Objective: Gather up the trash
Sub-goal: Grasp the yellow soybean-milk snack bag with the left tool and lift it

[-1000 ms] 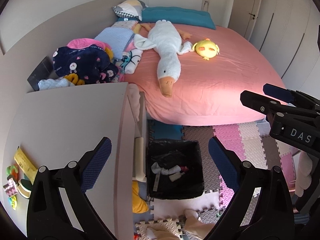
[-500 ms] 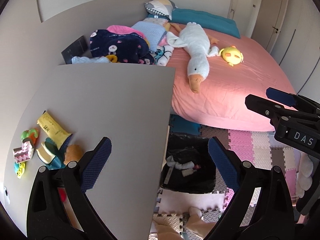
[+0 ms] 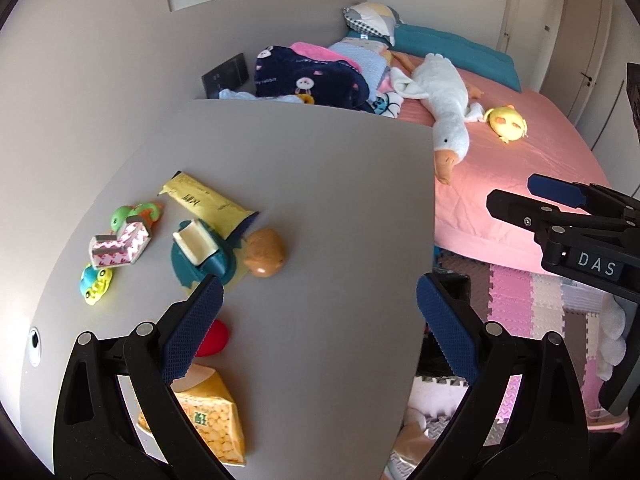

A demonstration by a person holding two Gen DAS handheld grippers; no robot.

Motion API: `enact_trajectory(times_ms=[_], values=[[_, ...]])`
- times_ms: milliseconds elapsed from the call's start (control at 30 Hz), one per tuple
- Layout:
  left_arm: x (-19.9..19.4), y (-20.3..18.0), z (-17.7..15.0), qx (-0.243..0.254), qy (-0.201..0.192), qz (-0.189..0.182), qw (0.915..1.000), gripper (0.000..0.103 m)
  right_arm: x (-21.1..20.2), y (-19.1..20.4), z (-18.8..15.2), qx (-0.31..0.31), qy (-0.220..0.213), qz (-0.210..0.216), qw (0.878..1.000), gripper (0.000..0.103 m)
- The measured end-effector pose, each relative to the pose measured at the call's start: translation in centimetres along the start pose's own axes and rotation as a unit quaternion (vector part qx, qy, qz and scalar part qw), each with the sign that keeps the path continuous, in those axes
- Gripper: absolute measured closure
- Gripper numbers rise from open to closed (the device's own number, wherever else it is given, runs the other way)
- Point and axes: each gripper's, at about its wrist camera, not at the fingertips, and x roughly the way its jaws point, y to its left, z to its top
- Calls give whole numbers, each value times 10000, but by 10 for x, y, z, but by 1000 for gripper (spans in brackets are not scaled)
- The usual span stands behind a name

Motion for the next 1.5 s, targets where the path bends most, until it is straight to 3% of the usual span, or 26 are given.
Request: enact_trajectory(times_ms=[400,633,867,1100,1367,1433,1500], values=[[-15,70,-38,-344,112,373,9986,9,21,60,-2,-302,214,280,9989,32],[-19,98,-62,-91,210,553,9982,9,29,89,-4,-424,316,353,9980,32],[-8,119,-79,-98,415,499,9978,18,38,108,-5,-485,427,353,9973,32],[9,124,-90,-39,628,210,9978,19,46,119,-4,-465,510,327,9971,32],[25,133,-90,-459,680,-402,9958,44,55,125,-4,-518,604,249,9965,32],[27,137,-91,-663,688,-567,9938,46,57,126,-3,-518,623,235,9964,32],[25,139,-92,-818,651,-772,9915,60,60,126,-3,-523,639,234,9963,32]])
